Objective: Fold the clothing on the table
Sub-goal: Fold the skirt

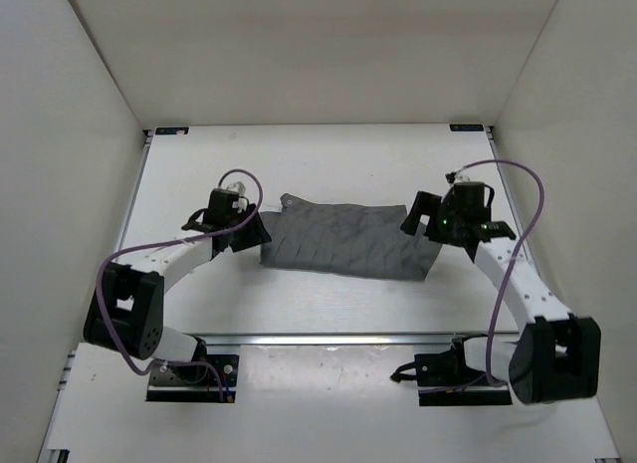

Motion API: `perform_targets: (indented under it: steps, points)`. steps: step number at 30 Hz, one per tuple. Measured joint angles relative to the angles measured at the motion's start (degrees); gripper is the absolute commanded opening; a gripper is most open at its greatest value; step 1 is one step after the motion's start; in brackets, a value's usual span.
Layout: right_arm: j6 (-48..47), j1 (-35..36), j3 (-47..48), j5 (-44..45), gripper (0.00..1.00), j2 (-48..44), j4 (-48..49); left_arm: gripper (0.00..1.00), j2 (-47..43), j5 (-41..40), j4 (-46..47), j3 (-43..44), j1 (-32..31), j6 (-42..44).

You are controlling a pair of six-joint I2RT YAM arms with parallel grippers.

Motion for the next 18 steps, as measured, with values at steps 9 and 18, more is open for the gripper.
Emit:
perform_targets:
  steps: [9, 18]
  points:
    - [12.55, -0.52, -14.8, 1.2, 0.99, -17.68, -0.15, 0.59, -4.85, -0.52, 1.68, -10.99, -4.09, -3.74]
    - [16.87, -0.24, -19.17, 0.48, 0.99, -18.82, 1.16, 0.45, -6.51, -4.74, 9.14, -16.72, -4.61, -9.25]
